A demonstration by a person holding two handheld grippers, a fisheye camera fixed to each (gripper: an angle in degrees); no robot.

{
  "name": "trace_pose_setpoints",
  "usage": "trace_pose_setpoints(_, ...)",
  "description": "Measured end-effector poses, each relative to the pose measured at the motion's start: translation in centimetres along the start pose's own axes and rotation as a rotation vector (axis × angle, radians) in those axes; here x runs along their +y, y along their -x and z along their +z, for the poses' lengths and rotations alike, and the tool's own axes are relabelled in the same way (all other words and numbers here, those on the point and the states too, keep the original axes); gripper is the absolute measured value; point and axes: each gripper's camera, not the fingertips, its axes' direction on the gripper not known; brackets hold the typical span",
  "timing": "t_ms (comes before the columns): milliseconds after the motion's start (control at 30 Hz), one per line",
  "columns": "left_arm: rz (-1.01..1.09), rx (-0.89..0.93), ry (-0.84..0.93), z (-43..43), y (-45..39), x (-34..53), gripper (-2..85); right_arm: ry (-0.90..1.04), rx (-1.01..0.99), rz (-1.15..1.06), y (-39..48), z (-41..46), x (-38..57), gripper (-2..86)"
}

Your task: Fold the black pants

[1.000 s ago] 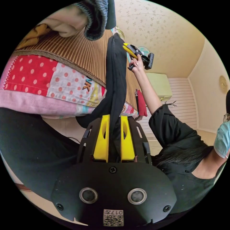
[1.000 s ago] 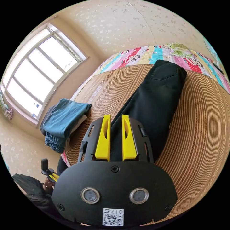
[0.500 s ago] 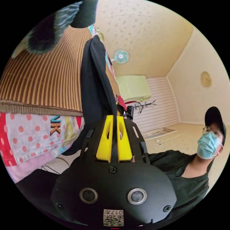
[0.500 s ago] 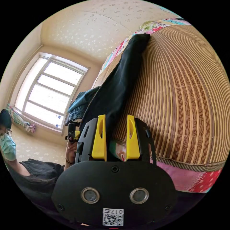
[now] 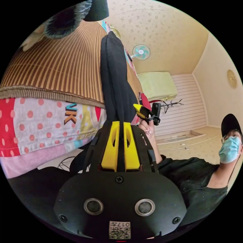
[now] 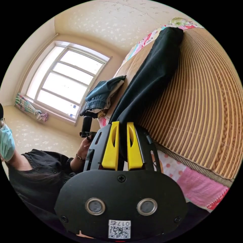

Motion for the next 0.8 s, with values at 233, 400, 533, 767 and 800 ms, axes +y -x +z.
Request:
trace_pose_setpoints(233, -0.016, -0.028, -0.106, -0.9, -1.3, 2.1, 12.9, -0.032, 0.012, 0.152, -2.5, -3.5, 3.2, 8.9)
trace_pose_setpoints(400, 0.035, -0.053, -0.164, 0.2, -2.2, -1.0, 15.9, -0.060, -0.139, 0.219, -4.2, -4.3, 3.3, 13.6)
trace_pose_setpoints(533, 0.066, -0.146, -0.153, 2.1, -3.1, -3.4, 16.1, -0.055, -0.105, 0.228, -4.2, -3.8, 2.4, 13.9)
trace_pose_setpoints(767, -0.044, -0.125, 0.082, 7.4, -3.3, -1.5, 9.4, 0.136, -0.204, 0.251, -2.8, 0.7, 3.7, 4.8)
trace_pose_setpoints(800, -0.079, -0.064, 0.089, 7.6, -2.9, -0.4, 7.9, 0.111, -0.204, 0.216, -1.5, 0.2, 4.4, 3.4)
